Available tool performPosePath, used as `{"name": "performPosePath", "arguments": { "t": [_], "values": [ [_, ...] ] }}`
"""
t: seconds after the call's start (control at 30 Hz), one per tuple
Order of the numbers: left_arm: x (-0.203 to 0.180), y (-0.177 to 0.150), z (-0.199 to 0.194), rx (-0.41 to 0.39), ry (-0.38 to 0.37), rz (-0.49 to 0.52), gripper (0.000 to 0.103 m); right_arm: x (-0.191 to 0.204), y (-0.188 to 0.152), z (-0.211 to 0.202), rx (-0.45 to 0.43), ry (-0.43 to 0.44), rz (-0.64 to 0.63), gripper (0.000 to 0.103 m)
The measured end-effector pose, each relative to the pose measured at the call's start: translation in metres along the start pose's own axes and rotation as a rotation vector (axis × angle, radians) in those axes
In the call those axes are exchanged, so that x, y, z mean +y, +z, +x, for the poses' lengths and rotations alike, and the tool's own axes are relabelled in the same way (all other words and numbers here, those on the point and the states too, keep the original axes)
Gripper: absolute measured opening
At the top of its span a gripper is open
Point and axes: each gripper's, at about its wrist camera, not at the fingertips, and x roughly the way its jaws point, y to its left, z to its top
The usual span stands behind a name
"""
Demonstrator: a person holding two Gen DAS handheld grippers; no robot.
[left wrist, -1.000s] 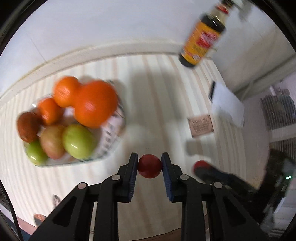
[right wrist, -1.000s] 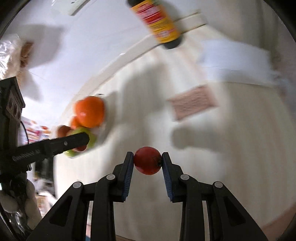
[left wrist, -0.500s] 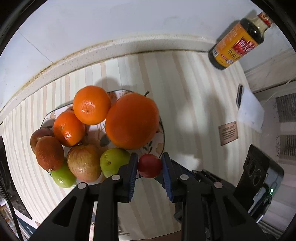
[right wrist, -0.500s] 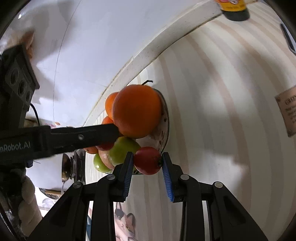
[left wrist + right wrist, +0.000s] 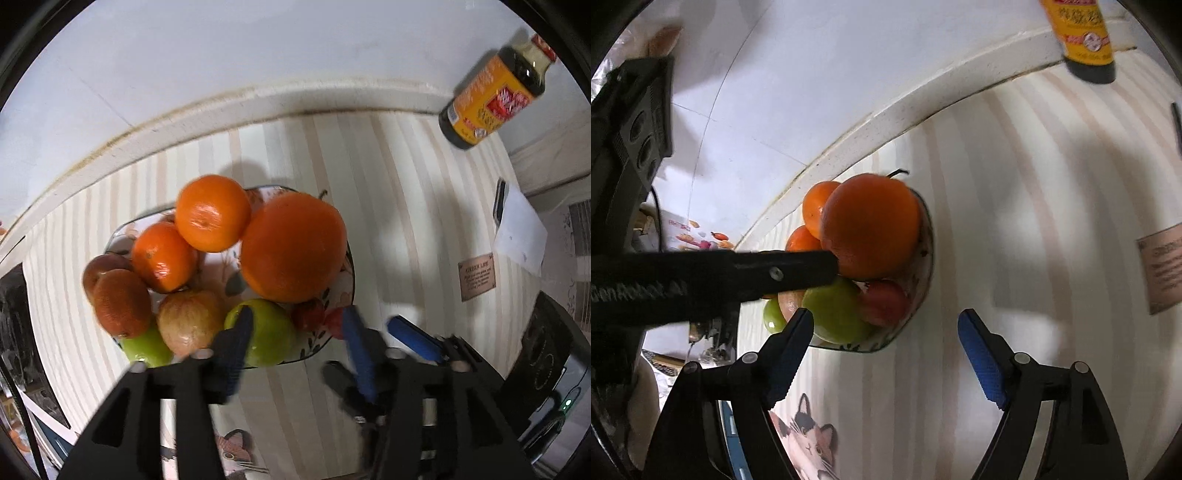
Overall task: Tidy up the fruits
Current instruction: 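Lower both tomatoes onto the plate edge and open both grippers, then grasp the last red tomato on the counter with the right gripper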
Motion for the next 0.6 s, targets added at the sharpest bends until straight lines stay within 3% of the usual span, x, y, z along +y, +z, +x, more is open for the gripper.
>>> {"name": "performPosePath", "arguments": {
  "t": [0.1, 0.2, 0.33, 0.43, 0.47, 0.53, 0.6],
  "values": [
    [0.012, -0.006, -0.014, -0.046, -0.019, -0.050, 0.085, 0.002, -0.002, -0.016, 0.008, -0.095, -0.003, 0.096],
    [0.027, -0.021, -0.025, -0.082, -0.013, -0.105, 0.093, 0.009, -0.003, -0.030, -0.003, -0.189, -0.058, 0.096],
    [0.050, -0.055, -0.035, -0.148, 0.005, -0.192, 0.095, 0.009, -0.005, -0.044, -0.009, -0.276, -0.108, 0.097],
    [0.057, -0.079, -0.032, -0.177, 0.041, -0.231, 0.095, -0.014, -0.005, -0.045, -0.008, -0.369, -0.119, 0.096],
    [0.058, -0.085, -0.027, -0.177, 0.054, -0.240, 0.095, -0.026, -0.005, -0.040, -0.003, -0.402, -0.117, 0.093],
    [0.057, -0.093, -0.015, -0.151, 0.060, -0.250, 0.095, -0.048, -0.001, -0.032, -0.012, -0.427, -0.106, 0.067],
    [0.055, -0.098, -0.004, -0.131, 0.059, -0.258, 0.095, -0.055, 0.002, -0.027, -0.046, -0.420, -0.134, 0.064]
  ]
}}
